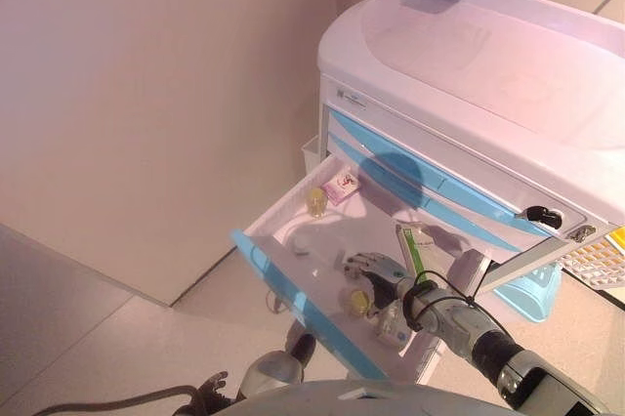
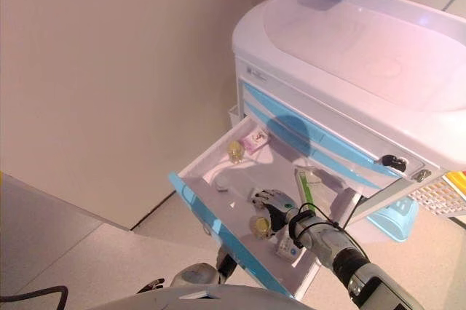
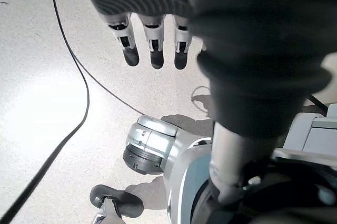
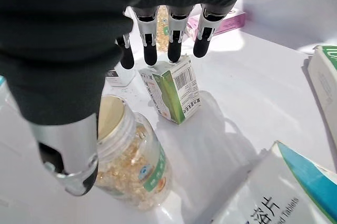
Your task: Open the drawer and pick up the medicine
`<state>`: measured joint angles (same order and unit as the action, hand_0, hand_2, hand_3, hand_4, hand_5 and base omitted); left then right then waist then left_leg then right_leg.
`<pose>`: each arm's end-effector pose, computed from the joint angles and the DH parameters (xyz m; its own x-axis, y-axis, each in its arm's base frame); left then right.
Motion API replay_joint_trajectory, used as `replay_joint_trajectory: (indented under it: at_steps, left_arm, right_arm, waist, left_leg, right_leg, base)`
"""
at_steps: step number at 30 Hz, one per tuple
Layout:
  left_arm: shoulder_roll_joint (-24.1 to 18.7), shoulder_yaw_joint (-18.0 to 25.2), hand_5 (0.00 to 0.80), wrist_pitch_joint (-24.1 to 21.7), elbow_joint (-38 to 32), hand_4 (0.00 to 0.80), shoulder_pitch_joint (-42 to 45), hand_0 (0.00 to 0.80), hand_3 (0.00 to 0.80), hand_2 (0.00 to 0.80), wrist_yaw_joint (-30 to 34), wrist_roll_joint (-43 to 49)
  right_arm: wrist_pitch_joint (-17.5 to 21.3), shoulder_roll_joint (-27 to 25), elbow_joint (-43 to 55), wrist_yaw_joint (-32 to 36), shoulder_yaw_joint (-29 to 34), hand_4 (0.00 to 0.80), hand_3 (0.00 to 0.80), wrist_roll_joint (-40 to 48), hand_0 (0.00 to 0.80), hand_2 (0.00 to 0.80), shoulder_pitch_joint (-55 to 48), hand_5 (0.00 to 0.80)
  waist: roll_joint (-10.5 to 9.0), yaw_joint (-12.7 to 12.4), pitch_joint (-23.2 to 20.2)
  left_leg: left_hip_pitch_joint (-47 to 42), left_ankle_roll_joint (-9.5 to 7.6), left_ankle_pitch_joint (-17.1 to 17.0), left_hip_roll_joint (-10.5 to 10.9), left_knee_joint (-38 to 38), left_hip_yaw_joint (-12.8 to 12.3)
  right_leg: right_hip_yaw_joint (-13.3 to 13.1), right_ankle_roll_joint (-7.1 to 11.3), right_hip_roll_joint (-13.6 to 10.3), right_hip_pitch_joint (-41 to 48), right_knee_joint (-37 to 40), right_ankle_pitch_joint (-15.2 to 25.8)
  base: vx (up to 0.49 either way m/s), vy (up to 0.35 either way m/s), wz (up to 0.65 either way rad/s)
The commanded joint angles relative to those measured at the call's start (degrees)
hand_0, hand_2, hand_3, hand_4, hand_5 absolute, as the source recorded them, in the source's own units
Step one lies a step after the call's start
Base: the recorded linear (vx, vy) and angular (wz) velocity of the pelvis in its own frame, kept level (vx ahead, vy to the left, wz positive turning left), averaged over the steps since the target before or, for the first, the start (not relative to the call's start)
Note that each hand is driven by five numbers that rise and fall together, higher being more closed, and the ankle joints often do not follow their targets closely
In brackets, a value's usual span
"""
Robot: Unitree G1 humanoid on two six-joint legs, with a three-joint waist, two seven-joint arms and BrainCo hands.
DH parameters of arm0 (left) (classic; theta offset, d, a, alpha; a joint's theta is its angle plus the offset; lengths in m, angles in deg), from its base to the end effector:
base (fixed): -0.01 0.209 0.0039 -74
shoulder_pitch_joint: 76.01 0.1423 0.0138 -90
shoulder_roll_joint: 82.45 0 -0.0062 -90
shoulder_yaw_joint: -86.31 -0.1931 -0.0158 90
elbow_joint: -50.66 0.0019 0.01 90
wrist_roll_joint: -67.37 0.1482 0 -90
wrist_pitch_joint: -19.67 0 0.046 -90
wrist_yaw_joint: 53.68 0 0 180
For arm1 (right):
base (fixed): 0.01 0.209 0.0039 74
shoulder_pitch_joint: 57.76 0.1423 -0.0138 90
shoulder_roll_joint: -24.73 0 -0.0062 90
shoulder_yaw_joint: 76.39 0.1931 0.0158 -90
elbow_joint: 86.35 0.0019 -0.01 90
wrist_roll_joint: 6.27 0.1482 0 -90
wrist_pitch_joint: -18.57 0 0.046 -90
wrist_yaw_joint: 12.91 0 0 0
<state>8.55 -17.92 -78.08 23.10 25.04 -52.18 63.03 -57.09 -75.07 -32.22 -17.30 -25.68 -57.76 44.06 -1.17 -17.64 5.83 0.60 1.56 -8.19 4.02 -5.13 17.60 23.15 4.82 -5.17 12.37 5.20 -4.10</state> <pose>0.0288 0.2228 -0.1351 0.3916 0.0838 -0.9163 0.1772 0.9703 0.1644 0.1974 -0.1692 -0.0574 0.7008 0.4856 -0.5225 -0.5465 -0.1052 -0.8308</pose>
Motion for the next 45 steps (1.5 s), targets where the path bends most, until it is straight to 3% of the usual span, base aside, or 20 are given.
replay_joint_trajectory:
  at_steps: [1, 4, 6, 24, 36, 45]
  left_arm:
    - [0.47, -2.28, 0.000, -1.24, 1.19, 0.000, -2.31, 0.000, 0.000, 0.000, 0.23, 2.49]
    - [0.38, -2.12, 0.000, -1.13, 0.98, 0.000, -2.24, 0.000, 0.000, 0.000, 0.26, 2.38]
    - [0.33, -2.09, 0.000, -1.01, 0.96, 0.000, -2.35, 0.000, 0.000, 0.000, 0.30, 2.31]
    - [0.06, -1.78, 0.000, -1.62, 1.31, 0.000, -2.27, 0.000, 0.000, 0.000, 0.39, 2.56]
    - [0.60, -1.89, 0.000, -0.74, 1.47, 0.000, -2.92, 0.000, 0.000, 0.000, -0.30, 1.24]
    - [0.92, -1.59, 0.000, -0.85, 1.44, 0.000, -2.70, 0.000, 0.000, 0.000, -0.54, 0.20]
  right_arm:
    - [2.60, 1.41, -1.01, 3.96, -6.10, 0.056, 0.056, 1.84, 0.056, 0.056, 0.22, 0.056]
    - [3.18, 1.21, -0.33, 4.78, -6.25, 0.066, 0.066, 2.34, 0.066, 0.066, 0.34, 0.066]
    - [3.23, 1.18, -0.31, 4.49, -6.44, 0.000, 0.000, 2.46, 0.000, 0.000, 0.33, 0.000]
    - [1.74, 0.84, 0.63, 4.04, -5.80, 0.000, 0.000, 2.75, 0.000, 0.000, 0.48, 0.000]
    - [-1.66, -0.26, 3.66, -5.56, -3.31, 0.000, 0.000, -0.27, 0.000, 0.000, -0.12, 0.000]
    - [-1.33, -1.85, 7.68, -10.00, -0.97, 0.000, 0.000, 0.27, 0.000, 0.000, -1.51, 0.000]
  waist:
    - [-1.09, -2.41, 0.54]
    - [-1.16, -2.44, 0.50]
    - [-1.21, -2.46, 0.47]
    - [-1.71, -2.57, 0.58]
    - [-1.77, -1.22, 0.14]
    - [-1.65, 0.11, 0.14]
  left_leg:
    - [-4.52, -2.48, 7.42, 2.16, 0.47, -1.60]
    - [-4.42, -2.46, 7.38, 2.12, 0.48, -1.68]
    - [-4.42, -2.46, 7.39, 2.09, 0.49, -1.73]
    - [-4.26, -2.45, 7.46, 1.93, 0.56, -1.94]
    - [-4.38, -2.45, 7.66, 1.65, 0.53, -3.03]
    - [-4.50, -2.55, 8.10, 1.41, 0.59, -4.27]
  right_leg:
    - [-4.12, 0.43, -2.89, -6.49, -5.38, 2.92]
    - [-4.16, 0.42, -2.84, -6.53, -5.34, 2.92]
    - [-4.18, 0.41, -2.81, -6.51, -5.34, 2.90]
    - [-4.33, 0.26, -2.55, -6.49, -5.35, 2.75]
    - [-5.48, 0.55, -2.34, -6.77, -5.24, 3.12]
    - [-6.41, 0.84, -2.29, -6.90, -4.79, 3.45]
  base:
    - [0.000, 0.000, 0.00]
    - [0.000, 0.000, 0.00]
    - [0.000, 0.000, 0.00]
    - [0.000, 0.000, 0.00]
    - [0.000, 0.000, 0.00]
    - [0.000, 0.000, 0.00]
